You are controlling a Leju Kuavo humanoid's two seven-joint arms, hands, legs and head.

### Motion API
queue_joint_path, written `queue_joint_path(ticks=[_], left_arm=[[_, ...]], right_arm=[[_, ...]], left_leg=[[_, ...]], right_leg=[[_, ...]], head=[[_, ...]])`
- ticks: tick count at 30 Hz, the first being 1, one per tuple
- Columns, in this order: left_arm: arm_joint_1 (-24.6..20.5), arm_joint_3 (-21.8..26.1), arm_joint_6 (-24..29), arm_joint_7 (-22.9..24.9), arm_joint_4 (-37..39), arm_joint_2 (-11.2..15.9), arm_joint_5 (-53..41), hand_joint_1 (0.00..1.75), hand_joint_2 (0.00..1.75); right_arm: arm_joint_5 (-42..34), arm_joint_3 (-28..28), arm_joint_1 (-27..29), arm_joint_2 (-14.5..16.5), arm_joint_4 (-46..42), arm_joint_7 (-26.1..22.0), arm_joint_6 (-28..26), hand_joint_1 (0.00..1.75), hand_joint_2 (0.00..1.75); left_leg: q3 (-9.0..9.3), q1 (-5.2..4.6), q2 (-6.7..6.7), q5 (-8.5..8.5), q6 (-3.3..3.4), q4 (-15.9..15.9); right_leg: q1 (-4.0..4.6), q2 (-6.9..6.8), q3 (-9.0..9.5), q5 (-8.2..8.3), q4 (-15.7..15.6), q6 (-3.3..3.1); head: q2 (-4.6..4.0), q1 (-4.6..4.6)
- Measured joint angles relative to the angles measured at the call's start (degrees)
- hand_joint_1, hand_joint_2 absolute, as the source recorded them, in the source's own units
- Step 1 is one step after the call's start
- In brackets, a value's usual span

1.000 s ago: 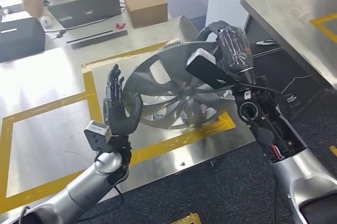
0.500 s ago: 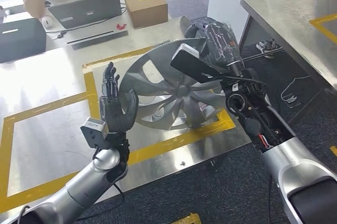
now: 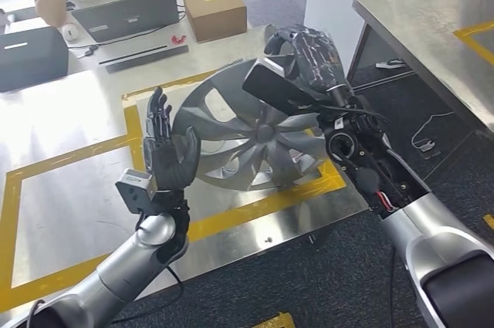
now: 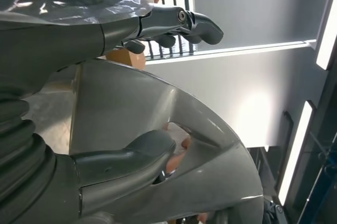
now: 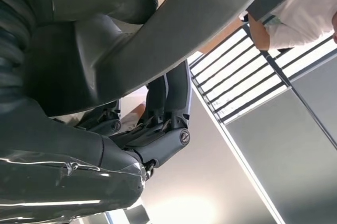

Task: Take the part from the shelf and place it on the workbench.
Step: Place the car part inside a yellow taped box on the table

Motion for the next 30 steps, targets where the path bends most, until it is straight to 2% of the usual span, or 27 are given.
queue_joint_path(ticks=[2,6,16,30], left_arm=[[-0.17,0.04,-0.04,-0.01,-0.21,-0.11,-0.26,0.0,1.75],[-0.86,0.05,-0.11,-0.01,-0.86,-0.8,-1.0,0.0,1.75],[-1.62,-0.11,-0.64,-0.01,-1.22,-2.6,-0.96,0.0,1.75],[-1.2,-0.47,-1.13,-0.01,-1.33,-3.91,-1.23,0.0,1.75]], right_arm=[[-0.85,1.05,-0.37,0.01,0.09,0.42,-0.2,1.75,1.75],[-2.41,3.25,-1.04,0.59,0.24,0.72,-0.56,0.0,0.0],[-4.21,7.49,-1.29,2.79,0.29,0.42,-0.86,0.0,0.0],[-4.49,10.79,-0.76,3.32,0.75,0.34,-1.79,0.0,0.0]], left_leg=[[0.03,0.0,-0.01,0.0,0.0,0.0],[0.16,0.0,-0.02,-0.03,-0.04,-0.01],[0.38,0.0,-0.08,-0.07,-0.1,-0.02],[0.36,-0.01,-0.07,-0.14,-0.1,-0.01]], right_leg=[[0.0,-0.02,0.03,0.0,0.0,0.0],[0.0,-0.03,0.13,-0.01,0.0,0.0],[0.01,-0.09,0.34,-0.06,-0.01,-0.03],[0.0,-0.07,0.33,-0.06,-0.08,-0.02]], head=[[0.0,0.0],[0.0,-0.02],[0.0,-0.1],[0.0,-0.1]])
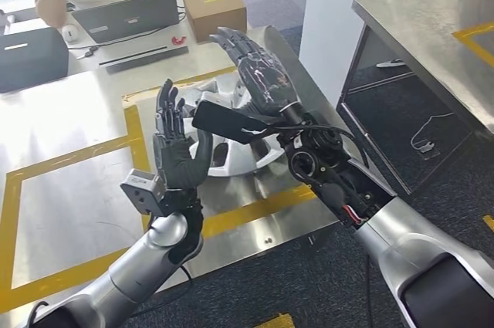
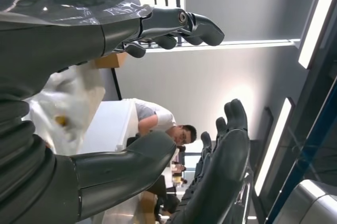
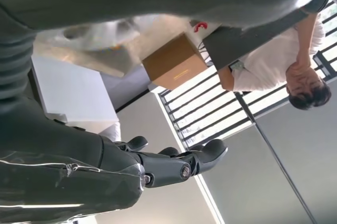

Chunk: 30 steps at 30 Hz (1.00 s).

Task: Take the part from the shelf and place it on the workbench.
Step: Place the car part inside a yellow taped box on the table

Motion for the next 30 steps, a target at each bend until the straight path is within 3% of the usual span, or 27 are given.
queue_joint_path(ticks=[19,23,27,30], left_arm=[[0.44,-0.12,0.29,0.0,0.0,-0.12,-0.14,0.0,1.75],[0.84,-0.12,1.34,0.0,-0.1,-0.02,0.18,0.0,0.0],[1.62,-0.12,1.79,0.01,-0.3,0.54,1.44,0.0,0.0],[2.48,-0.12,1.81,0.25,-0.85,1.16,1.4,0.0,0.0]], right_arm=[[-0.79,1.1,0.58,0.0,0.31,-0.81,-1.16,0.0,0.0],[-5.19,0.37,0.99,0.0,0.35,-3.09,-2.14,0.0,0.0],[-10.38,-3.14,3.07,-0.28,-0.29,-5.4,-2.19,0.0,0.0],[-13.02,-6.83,6.96,-2.27,-3.79,-5.6,-2.93,0.0,0.0]], left_leg=[[0.0,0.0,0.0,-0.01,-0.01,0.0],[0.0,0.0,0.0,-0.01,-0.01,0.0],[0.02,0.0,0.01,-0.01,-0.01,0.0],[0.02,0.01,0.0,-0.01,-0.01,0.0]], right_leg=[[0.0,0.0,0.0,0.0,0.0,0.0],[0.0,0.0,0.0,0.0,0.0,0.0],[0.0,0.0,-0.02,-0.01,-0.02,0.0],[0.01,-0.02,0.01,-0.01,-0.05,0.0]], head=[[0.0,0.0],[0.0,0.0],[0.0,0.0],[0.0,0.01]])
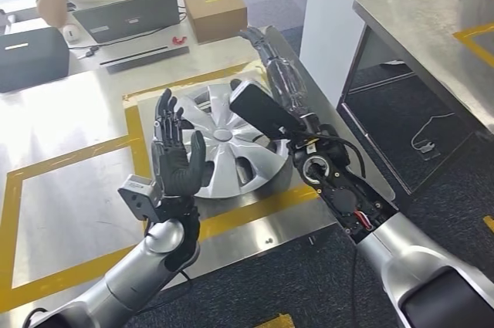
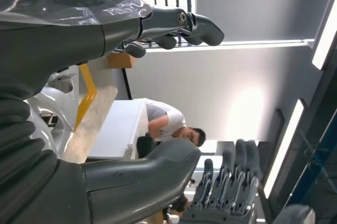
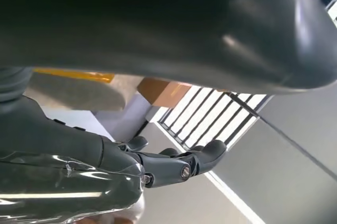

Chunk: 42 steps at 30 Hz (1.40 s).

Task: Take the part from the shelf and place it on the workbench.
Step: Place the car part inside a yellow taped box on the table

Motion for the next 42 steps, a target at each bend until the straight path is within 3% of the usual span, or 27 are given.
queue_joint_path(ticks=[6,15,20,30,36,42], left_arm=[[1.33,0.0,0.0,0.78,-1.28,1.34,-0.38,0.0,0.0],[2.63,-0.28,0.0,1.85,-2.1,3.01,0.66,0.0,0.0],[3.16,-0.69,0.0,1.97,-2.61,3.58,0.61,0.0,0.0],[6.16,-1.1,0.0,3.74,-4.44,4.07,-1.9,0.0,0.0],[7.63,-1.11,0.0,3.81,-5.41,4.04,-2.85,0.0,0.0],[8.04,-1.12,0.0,4.52,-5.77,4.05,-3.2,0.0,0.0]], right_arm=[[-1.29,-6.86,9.56,-6.13,-11.91,1.14,-1.84,0.0,0.0],[3.39,-15.14,23.28,-17.08,-32.68,6.37,-4.29,0.0,0.0],[4.48,-17.53,27.2,-21.34,-40.96,7.38,-4.44,0.0,0.0],[7.97,-19.93,36.61,-26.49,-52.77,8.65,-6.14,0.0,0.0],[4.66,-20.89,40.68,-27.59,-56.0,6.88,-6.25,0.0,0.0],[4.31,-21.4,42.9,-27.87,-57.61,6.28,-4.97,0.0,0.0]], left_leg=[[0.0,-0.03,0.07,-0.06,0.04,0.01],[0.02,-0.03,0.11,-0.18,0.14,0.02],[0.02,-0.03,0.18,-0.24,0.16,0.01],[0.02,-0.02,0.18,-0.31,0.18,0.01],[0.01,-0.04,0.17,-0.38,0.24,0.03],[0.01,-0.2,0.16,-0.82,0.86,0.42]], right_leg=[[-0.02,0.08,0.0,0.0,-0.07,0.01],[-0.02,0.13,0.03,-0.03,-0.17,0.05],[-0.02,0.21,0.03,-0.04,-0.17,0.06],[-0.02,0.19,0.05,-0.13,-0.17,0.09],[-0.04,0.19,0.07,-0.16,-0.19,0.11],[-0.25,0.18,0.28,-0.33,-0.27,0.55]], head=[[0.0,-0.01],[0.0,0.0],[0.0,-0.01],[0.0,-0.01],[0.0,-0.01],[0.0,-0.11]])
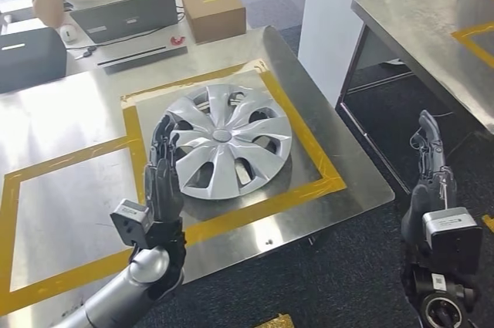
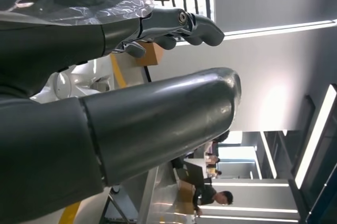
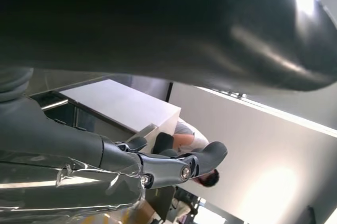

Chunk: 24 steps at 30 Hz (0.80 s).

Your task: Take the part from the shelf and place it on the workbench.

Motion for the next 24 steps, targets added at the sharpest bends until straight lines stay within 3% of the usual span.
queue_joint_path(ticks=[3,5,6,8,9,10,11,13,15,16,18,20,22,24], left_arm=[[-0.06,-0.01,0.0,0.04,-0.2,-0.02,-0.02,0.0,0.0],[-0.08,-0.03,0.0,0.03,-0.44,-0.09,-0.07,0.0,0.0],[-0.09,-0.07,0.0,0.03,-0.53,-0.14,-0.09,0.0,0.0],[-0.08,-0.19,0.0,0.05,-0.59,-0.24,-0.14,0.0,0.0],[-0.04,-0.25,0.0,0.11,-0.59,-0.28,-0.16,0.0,0.0],[-0.01,-0.3,0.0,0.18,-0.59,-0.32,-0.17,0.0,0.0],[0.0,-0.34,0.0,0.27,-0.59,-0.35,-0.19,0.0,0.0],[-0.03,-0.49,0.0,0.42,-0.59,-0.43,-0.19,0.0,0.0],[-0.17,-0.67,0.0,0.51,-0.64,-0.48,-0.2,0.0,0.0],[-0.28,-0.76,0.0,0.56,-0.67,-0.49,-0.21,0.0,0.0],[-0.52,-0.9,0.0,0.66,-0.7,-0.49,-0.23,0.0,0.0],[-0.84,-1.04,0.0,0.73,-0.72,-0.46,-0.23,0.0,0.0],[-1.21,-1.23,0.0,0.84,-0.73,-0.45,-0.21,0.0,0.0],[-1.32,-1.41,0.0,0.9,-0.73,-0.44,-0.08,0.0,0.0]], right_arm=[[-0.45,-0.05,1.07,0.0,-0.64,-0.86,0.67,0.0,0.0],[-0.71,-0.17,1.57,-0.01,-1.13,-1.28,0.89,0.0,0.0],[-0.87,-0.23,1.76,-0.03,-1.3,-1.39,0.95,0.0,0.0],[-1.2,-0.31,2.21,-0.04,-1.47,-1.51,0.95,0.0,0.0],[-1.36,-0.32,2.52,-0.06,-1.51,-1.54,0.93,0.0,0.0],[-1.5,-0.34,2.83,-0.09,-1.56,-1.58,0.91,0.0,0.0],[-1.62,-0.36,3.07,-0.15,-1.62,-1.62,0.88,0.0,0.0],[-1.86,-0.39,3.25,-0.3,-1.84,-1.81,0.76,0.0,0.0],[-2.06,-0.35,3.35,-0.38,-2.15,-2.09,0.58,0.0,0.0],[-2.15,-0.33,3.51,-0.38,-2.27,-2.25,0.47,0.0,0.0],[-2.31,-0.31,3.9,-0.42,-2.46,-2.54,0.26,0.0,0.0],[-2.43,-0.29,4.11,-0.47,-2.65,-2.87,0.03,0.0,0.0],[-2.66,-0.25,4.2,-0.49,-2.86,-3.17,-0.18,0.0,0.0],[-2.92,-0.16,4.41,-0.49,-2.91,-3.38,-0.36,0.0,0.0]], left_leg=[[0.25,0.04,0.06,0.04,0.39,-0.25],[1.04,0.43,0.54,0.28,0.82,-1.13],[1.48,0.67,0.87,0.34,1.05,-1.53],[1.92,0.75,1.49,0.14,1.27,-1.66],[2.03,0.77,1.76,-0.01,1.25,-1.65],[2.14,0.82,2.01,-0.17,1.14,-1.61],[2.3,0.91,2.24,-0.38,0.95,-1.54],[2.81,1.16,2.8,-1.04,0.28,-1.15],[3.11,0.99,3.3,-1.77,-0.59,-0.54],[3.15,0.81,3.55,-1.97,-0.94,-0.35],[3.26,0.73,4.2,-2.11,-1.42,-0.32],[3.02,0.99,3.72,-3.3,-1.94,0.93],[0.27,1.16,1.94,-6.49,-2.26,6.8],[-4.36,1.16,0.87,-9.54,-2.22,15.18]], right_leg=[[-0.03,0.06,0.18,-0.04,-0.14,0.37],[-0.02,0.07,-0.47,-1.13,1.35,0.71],[-0.05,0.03,-1.61,-2.54,3.93,0.91],[-0.4,-0.11,-5.46,-6.22,12.1,1.34],[-0.58,-0.15,-7.3,-7.39,15.7,1.6],[-0.78,-0.24,-8.29,-7.53,17.42,1.84],[-0.98,-0.39,-8.1,-6.57,16.8,2.05],[-1.28,-1.58,-4.43,-2.54,9.16,2.45],[-1.1,-2.96,-0.79,-0.38,2.25,2.22],[-0.95,-3.23,-0.09,-0.4,1.02,1.84],[-0.81,-2.28,0.03,-0.61,1.06,0.81],[-0.88,-1.24,0.17,-0.55,0.93,0.13],[-0.99,-0.33,0.31,-0.5,0.81,-0.42],[-0.84,0.65,0.28,-0.55,0.81,-0.73]], head=[[0.0,0.0],[0.0,0.05],[0.0,0.21],[0.0,0.5],[0.0,0.59],[0.0,0.6],[0.0,0.63],[0.0,0.66],[0.0,0.88],[0.0,0.83],[0.0,0.61],[0.0,0.3],[0.0,-0.22],[0.0,-0.65]])
